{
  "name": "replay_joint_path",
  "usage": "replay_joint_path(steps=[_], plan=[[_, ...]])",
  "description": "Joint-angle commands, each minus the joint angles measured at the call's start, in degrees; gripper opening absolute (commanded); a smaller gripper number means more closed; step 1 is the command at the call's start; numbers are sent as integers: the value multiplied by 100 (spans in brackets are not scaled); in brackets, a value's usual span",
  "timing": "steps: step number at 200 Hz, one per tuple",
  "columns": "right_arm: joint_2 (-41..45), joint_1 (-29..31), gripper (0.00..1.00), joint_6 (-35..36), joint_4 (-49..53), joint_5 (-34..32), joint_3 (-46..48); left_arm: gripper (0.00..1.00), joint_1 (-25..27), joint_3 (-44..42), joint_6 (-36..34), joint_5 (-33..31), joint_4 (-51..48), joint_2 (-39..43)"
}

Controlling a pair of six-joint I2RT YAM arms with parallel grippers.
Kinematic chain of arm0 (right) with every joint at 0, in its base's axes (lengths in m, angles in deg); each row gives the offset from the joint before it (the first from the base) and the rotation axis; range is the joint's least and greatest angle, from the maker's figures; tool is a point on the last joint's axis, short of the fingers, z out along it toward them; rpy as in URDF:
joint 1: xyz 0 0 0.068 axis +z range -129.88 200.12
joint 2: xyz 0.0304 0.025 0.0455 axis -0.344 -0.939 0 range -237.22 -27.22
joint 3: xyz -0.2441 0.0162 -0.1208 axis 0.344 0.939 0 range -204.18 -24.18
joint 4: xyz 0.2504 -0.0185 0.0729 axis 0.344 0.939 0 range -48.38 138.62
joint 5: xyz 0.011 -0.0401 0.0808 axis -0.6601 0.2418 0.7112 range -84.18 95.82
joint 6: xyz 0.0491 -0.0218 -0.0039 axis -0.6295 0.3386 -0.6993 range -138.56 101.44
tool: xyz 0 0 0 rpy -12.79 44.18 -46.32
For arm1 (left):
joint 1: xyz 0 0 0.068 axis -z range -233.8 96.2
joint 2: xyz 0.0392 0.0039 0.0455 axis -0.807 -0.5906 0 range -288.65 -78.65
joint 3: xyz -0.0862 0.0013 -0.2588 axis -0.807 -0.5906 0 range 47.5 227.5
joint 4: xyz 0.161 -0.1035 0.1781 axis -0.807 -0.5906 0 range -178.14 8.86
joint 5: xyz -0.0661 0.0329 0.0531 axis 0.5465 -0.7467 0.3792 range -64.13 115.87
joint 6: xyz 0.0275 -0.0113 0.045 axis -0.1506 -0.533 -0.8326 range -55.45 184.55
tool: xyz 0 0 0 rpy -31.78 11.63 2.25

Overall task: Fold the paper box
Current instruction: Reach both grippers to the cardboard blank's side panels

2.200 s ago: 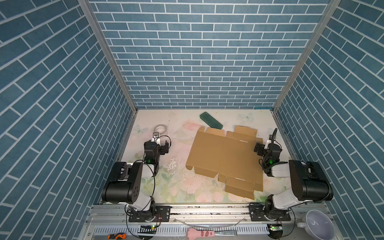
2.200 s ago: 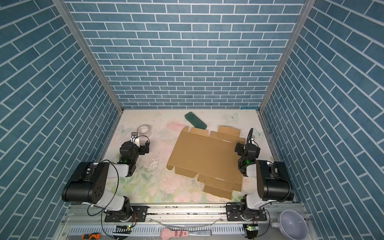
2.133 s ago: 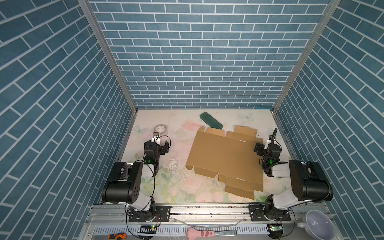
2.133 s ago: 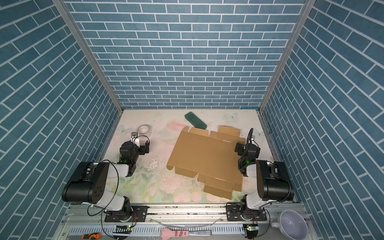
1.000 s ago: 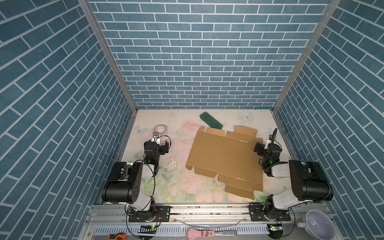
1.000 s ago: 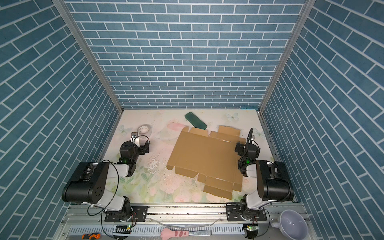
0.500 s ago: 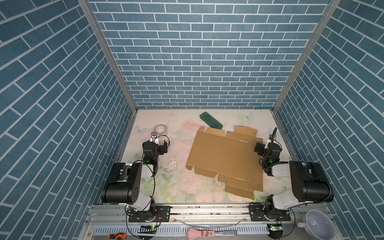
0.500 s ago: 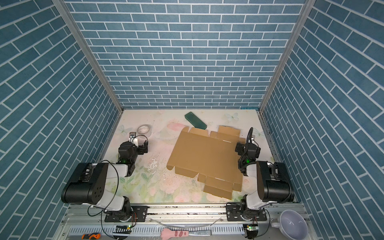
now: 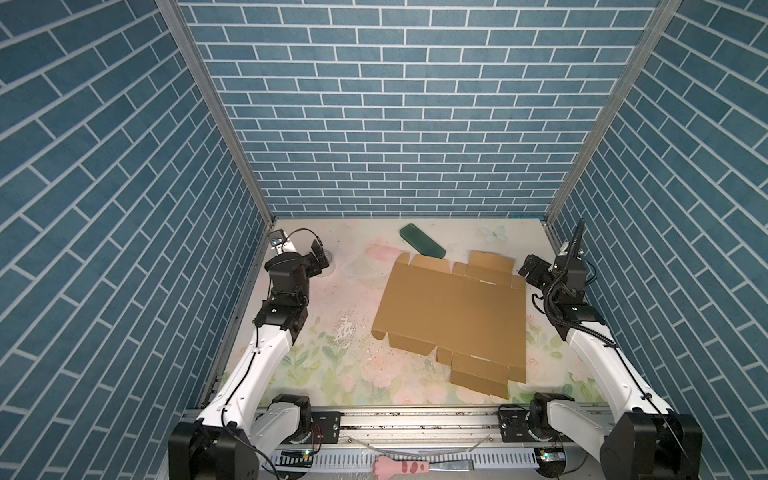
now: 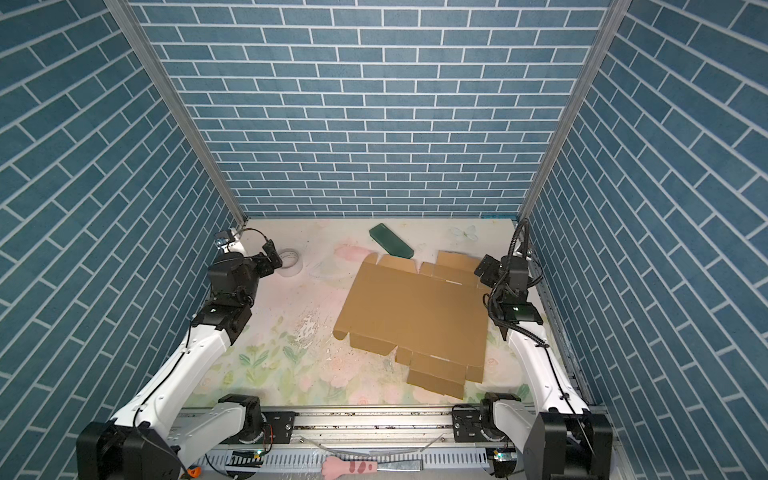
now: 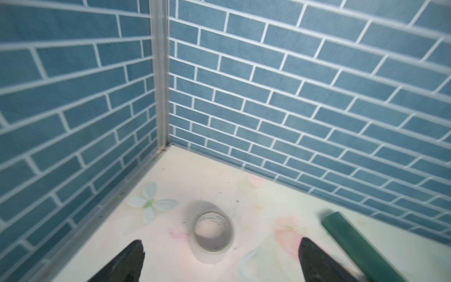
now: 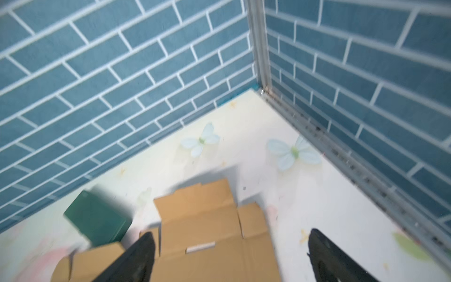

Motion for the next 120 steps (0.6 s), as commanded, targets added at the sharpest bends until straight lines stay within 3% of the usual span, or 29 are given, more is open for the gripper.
replay_joint_path(steps=[1,16,31,47,120], plan=[[-199,-352,88,-1035,1558,1638,-109,83,-446,-5,1009,2062,-801,-333],[-395,-630,83,-1094,2122,2128,-166,73,-91,591,726,2014,-1621,-778],[-498,-780,82,-949,2596,2149,-140,75,654,1094,438,1244,-2308,-1168],[-577,-966,83,-845,2855,2014,-2,77,1300,1329,412,993,-2376,-1595],[-860,-1231,91,-597,2672,2418,500,79,2671,2291,842,1612,-1599,-3797]])
